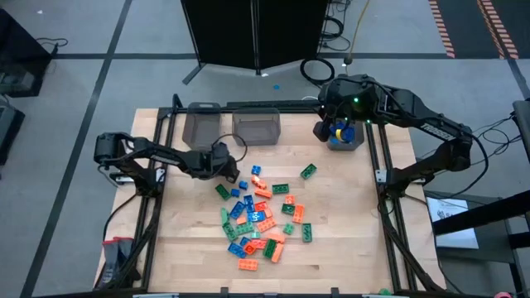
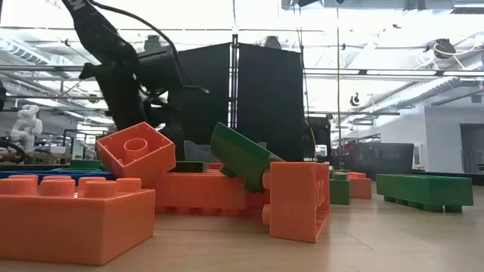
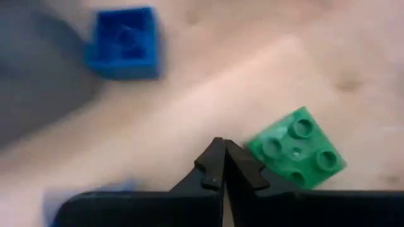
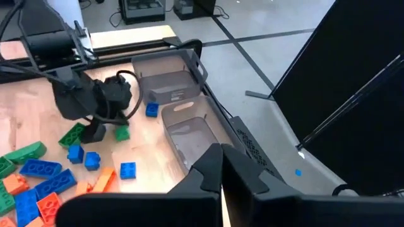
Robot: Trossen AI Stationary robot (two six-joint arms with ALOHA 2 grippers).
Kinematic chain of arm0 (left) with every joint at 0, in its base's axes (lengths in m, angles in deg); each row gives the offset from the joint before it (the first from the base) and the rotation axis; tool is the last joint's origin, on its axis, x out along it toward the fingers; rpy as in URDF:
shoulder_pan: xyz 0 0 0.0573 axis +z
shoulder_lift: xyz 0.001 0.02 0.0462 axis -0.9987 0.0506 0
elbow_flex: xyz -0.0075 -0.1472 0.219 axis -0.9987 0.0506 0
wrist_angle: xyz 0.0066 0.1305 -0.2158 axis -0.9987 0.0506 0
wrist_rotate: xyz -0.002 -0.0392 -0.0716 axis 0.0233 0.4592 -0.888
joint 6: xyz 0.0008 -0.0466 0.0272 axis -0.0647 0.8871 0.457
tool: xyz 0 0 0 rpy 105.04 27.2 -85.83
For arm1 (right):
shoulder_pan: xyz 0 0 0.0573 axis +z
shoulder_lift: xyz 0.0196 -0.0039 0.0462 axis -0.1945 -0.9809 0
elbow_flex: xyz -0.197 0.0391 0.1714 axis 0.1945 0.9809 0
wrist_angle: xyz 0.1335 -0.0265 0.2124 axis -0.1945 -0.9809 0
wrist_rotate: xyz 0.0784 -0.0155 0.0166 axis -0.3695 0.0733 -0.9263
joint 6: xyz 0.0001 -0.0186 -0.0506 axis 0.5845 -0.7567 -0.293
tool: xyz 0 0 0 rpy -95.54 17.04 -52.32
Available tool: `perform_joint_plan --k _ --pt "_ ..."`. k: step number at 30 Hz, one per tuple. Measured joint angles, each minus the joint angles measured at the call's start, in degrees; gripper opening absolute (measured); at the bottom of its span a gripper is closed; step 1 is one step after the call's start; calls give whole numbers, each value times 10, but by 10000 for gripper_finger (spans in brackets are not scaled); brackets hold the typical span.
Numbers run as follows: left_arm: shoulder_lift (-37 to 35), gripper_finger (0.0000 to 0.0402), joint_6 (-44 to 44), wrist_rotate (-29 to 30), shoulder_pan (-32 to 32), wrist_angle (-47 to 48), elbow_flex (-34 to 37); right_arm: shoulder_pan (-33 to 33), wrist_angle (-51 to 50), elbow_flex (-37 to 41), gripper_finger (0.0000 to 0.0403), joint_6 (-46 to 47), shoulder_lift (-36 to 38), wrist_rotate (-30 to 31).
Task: Sort blocks
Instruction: Adjust the game pieces on the table
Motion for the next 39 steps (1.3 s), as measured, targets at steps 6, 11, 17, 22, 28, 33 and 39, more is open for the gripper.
perform_joint_plan --k 6,11,17,22,28,33,39 --pt "-1 9 -3 -98 -38 -85 -23 0 6 0 0 -5 -5 0" --pt "-21 3 -17 -56 -47 -42 -70 0 18 0 0 2 -21 -28" --pt "-84 2 -19 53 -46 285 -156 13 19 0 0 26 -81 -88" --pt "-168 1 147 91 -66 506 -112 45 10 0 0 21 -115 -89" --pt "-292 1 356 79 -95 489 4 70 20 0 0 0 -118 -88" --pt "-308 22 424 129 -79 435 53 71 22 0 0 0 -118 -85" --pt "-245 38 526 186 -37 427 72 71 30 0 0 12 -118 -86"
